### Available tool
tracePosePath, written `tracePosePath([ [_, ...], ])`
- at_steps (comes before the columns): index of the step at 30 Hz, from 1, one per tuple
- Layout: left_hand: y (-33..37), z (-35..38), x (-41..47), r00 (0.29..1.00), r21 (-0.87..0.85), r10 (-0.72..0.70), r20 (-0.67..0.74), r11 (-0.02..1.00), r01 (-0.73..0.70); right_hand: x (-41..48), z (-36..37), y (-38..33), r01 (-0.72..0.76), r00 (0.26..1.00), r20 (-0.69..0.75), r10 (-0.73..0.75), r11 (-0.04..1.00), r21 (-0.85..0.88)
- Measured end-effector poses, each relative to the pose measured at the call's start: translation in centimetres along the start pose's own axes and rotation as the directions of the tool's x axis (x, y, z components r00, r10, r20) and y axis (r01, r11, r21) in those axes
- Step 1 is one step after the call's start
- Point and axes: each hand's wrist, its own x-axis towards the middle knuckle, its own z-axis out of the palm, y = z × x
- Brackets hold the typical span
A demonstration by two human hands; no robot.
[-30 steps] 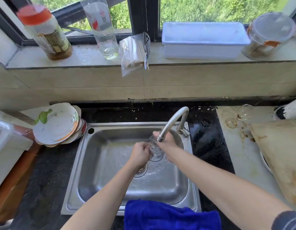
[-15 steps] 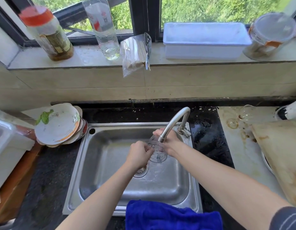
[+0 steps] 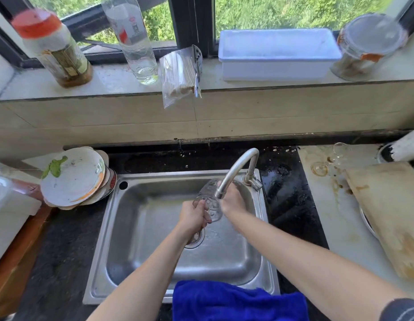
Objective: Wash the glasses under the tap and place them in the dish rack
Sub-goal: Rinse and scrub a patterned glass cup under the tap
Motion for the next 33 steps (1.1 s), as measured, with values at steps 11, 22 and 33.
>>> tracePosePath([
  [11, -0.2, -0.8, 0.5, 0.988, -0.090, 0.061, -0.138, 0.993, -0.074, -1.9, 1.0, 1.0, 0.074, 0.997, 0.012, -0.075, 0.997, 0.024],
  [22, -0.9, -2.8, 0.2, 1.000, -0.134, 0.007, 0.018, 0.991, -0.005, -0.8, -0.4, 0.3, -0.011, 0.999, 0.032, 0.005, 0.983, 0.185],
  [33, -0.4, 0.1, -0.2, 0.995, -0.381, -0.099, -0.010, 0.920, 0.087, -0.9, 0.1, -2.4, -0.043, 0.992, -0.083, 0.092, 0.885, 0.464],
])
